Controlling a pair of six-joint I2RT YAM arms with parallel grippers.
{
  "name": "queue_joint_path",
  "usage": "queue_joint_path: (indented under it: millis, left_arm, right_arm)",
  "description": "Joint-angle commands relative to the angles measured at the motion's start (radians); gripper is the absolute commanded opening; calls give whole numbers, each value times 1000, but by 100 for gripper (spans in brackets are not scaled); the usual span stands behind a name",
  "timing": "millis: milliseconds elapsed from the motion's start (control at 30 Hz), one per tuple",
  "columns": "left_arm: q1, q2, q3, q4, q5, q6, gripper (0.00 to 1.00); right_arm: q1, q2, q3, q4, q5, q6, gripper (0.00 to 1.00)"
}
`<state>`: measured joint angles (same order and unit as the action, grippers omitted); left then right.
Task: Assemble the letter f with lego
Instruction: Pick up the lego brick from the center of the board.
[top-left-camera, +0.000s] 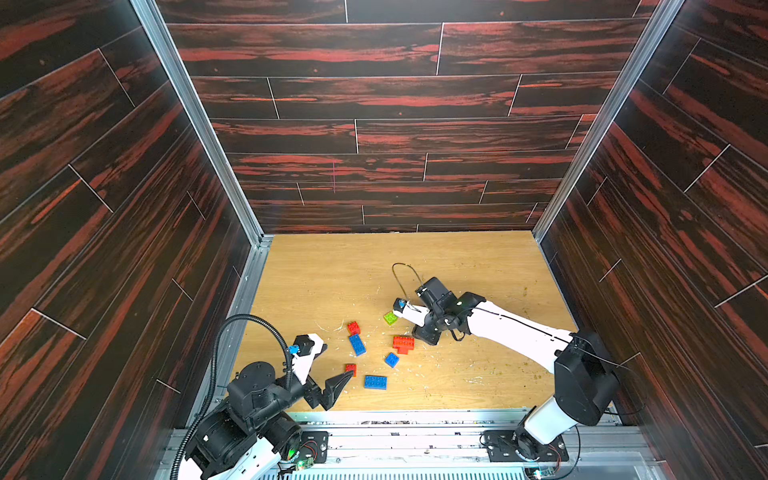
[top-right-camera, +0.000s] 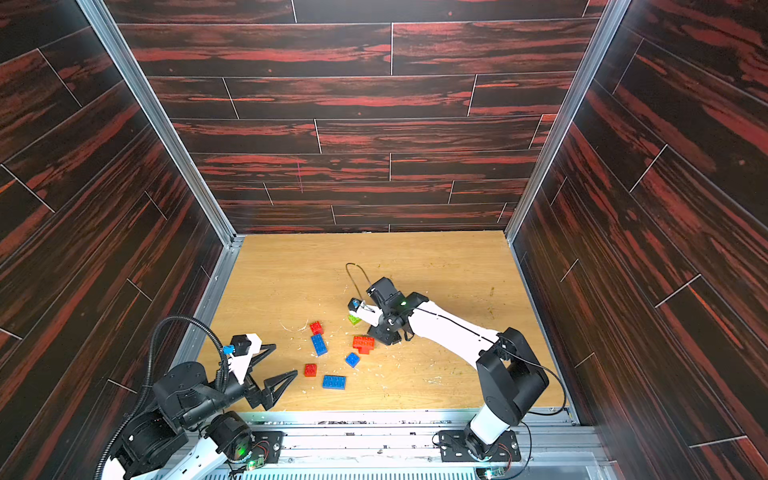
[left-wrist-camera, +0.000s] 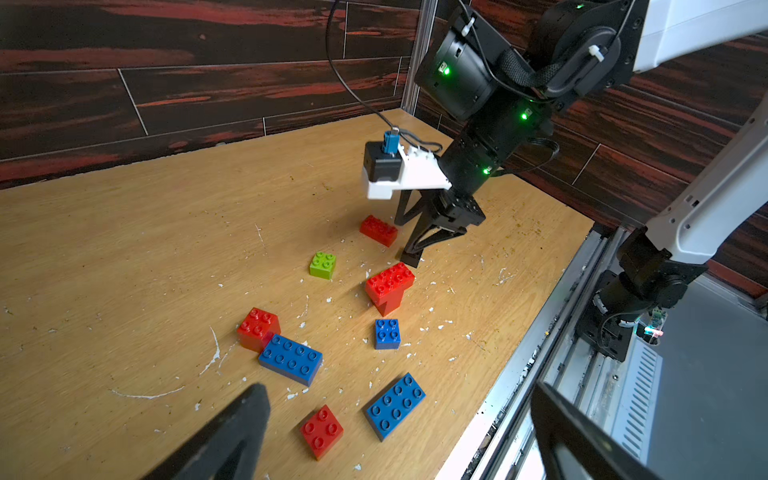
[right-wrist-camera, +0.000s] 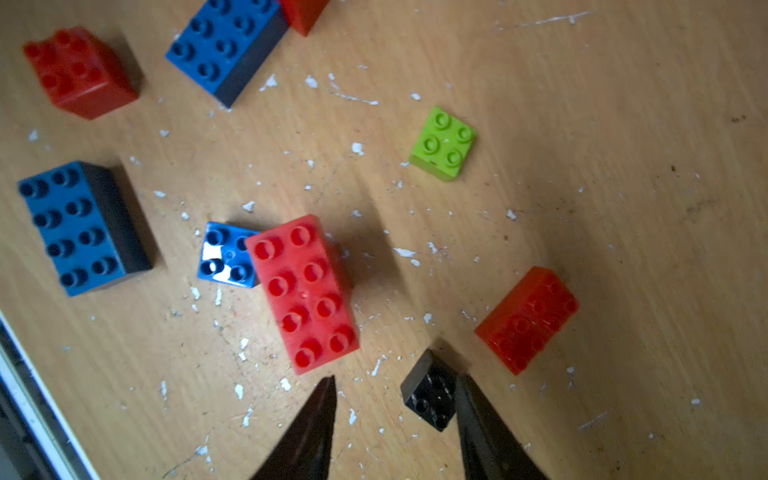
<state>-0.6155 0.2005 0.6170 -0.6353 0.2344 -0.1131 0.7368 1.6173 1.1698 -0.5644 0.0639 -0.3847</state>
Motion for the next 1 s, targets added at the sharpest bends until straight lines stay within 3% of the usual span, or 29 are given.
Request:
queue_joint_path:
  millis: [0, 233, 733, 967]
  left_arm:
    - [-3, 10, -11, 8, 2, -5, 100]
    - [-3, 19, -13, 9, 3, -5, 100]
    - [-3, 27, -13, 8, 5, -5, 100]
    - [-3, 27, -14, 8, 6, -6, 100]
  right_arm:
    - [-65, -48, -26, 18, -33, 95, 49]
    - [-160, -45, -84, 25, -59, 171, 49]
    - [-164, 116, -85, 31, -85, 194, 48]
    - [-164, 124, -85, 28, -102, 212, 48]
